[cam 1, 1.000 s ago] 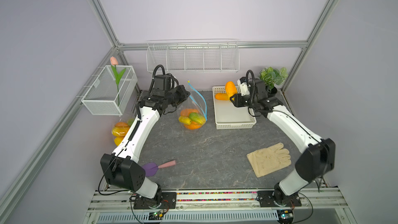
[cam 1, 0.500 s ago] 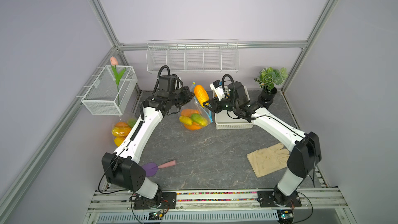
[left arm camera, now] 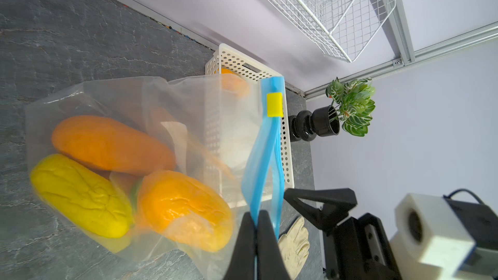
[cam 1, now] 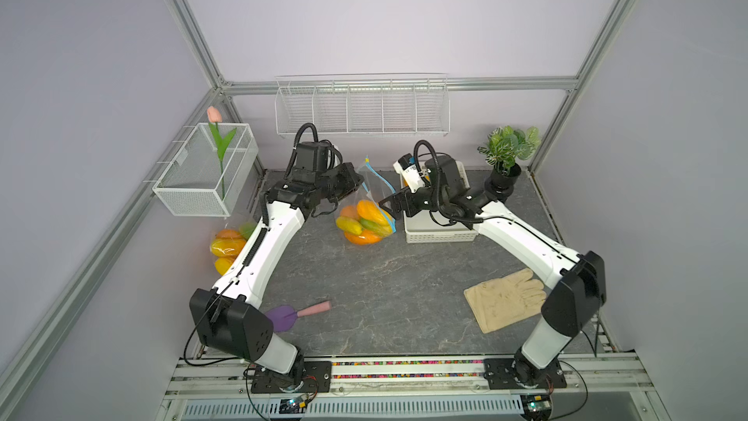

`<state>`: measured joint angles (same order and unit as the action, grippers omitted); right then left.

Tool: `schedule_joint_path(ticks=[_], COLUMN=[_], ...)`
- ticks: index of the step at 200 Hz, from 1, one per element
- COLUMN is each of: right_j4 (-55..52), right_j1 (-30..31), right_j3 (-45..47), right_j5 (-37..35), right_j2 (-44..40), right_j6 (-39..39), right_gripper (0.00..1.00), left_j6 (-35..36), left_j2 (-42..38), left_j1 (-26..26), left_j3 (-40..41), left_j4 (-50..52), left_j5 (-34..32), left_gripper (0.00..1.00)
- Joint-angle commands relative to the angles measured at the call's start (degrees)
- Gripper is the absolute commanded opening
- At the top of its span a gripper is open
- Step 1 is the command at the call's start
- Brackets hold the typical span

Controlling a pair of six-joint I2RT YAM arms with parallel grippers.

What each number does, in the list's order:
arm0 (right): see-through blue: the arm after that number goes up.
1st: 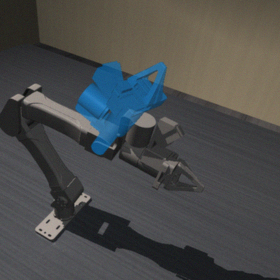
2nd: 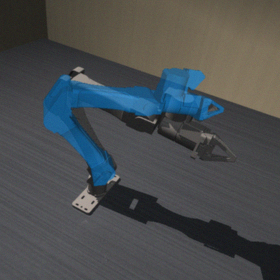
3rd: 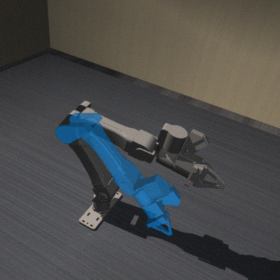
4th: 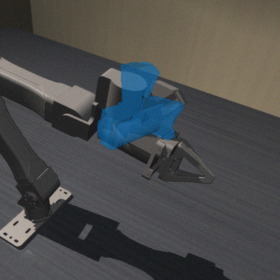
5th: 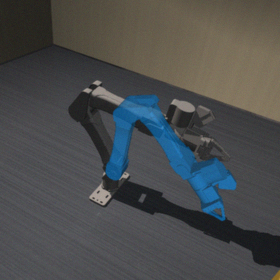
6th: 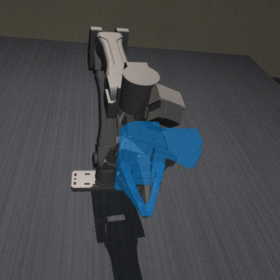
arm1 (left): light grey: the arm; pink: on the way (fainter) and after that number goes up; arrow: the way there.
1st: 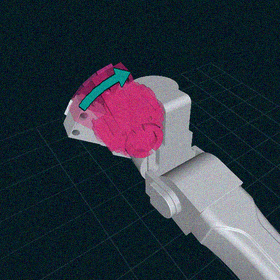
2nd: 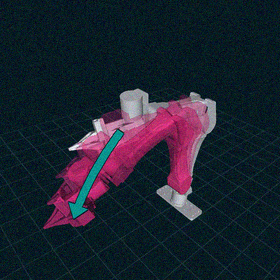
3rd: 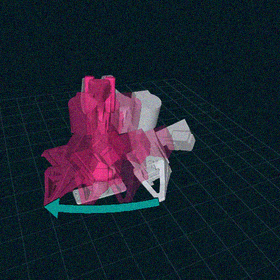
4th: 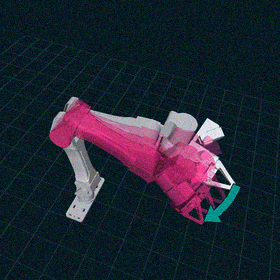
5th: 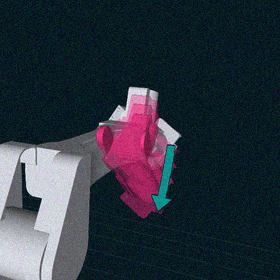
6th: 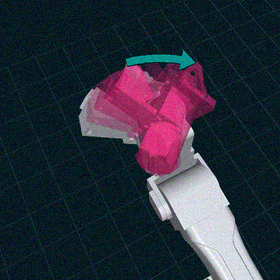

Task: Place the mango in a zip-top bag and seal the zipper
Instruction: Place the mango in the zipper food storage bag, then pick up the mango from the basket.

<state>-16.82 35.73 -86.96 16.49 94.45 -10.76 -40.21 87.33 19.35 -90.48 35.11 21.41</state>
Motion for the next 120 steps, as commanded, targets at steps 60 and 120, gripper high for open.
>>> schedule_joint_path(ticks=[60, 120], right_j4=[6.8, 20.4], right_j1=[-14.5, -19.3], right_j3=[7.9, -3.7], right_j5=[-14.5, -13.6], right_j2=[7.3, 29.1], right_j6=[-22.6, -45.0], right_gripper=[0.94, 0.94], left_j6=[1.9, 2.3], left_j2=[-2.3, -3.0], left_j1=[-3.0, -3.3], left_j3=[0.2, 0.2], left_j4=[1.4, 1.4], left_j5=[1.1, 1.8], left_gripper=[0.0, 0.0])
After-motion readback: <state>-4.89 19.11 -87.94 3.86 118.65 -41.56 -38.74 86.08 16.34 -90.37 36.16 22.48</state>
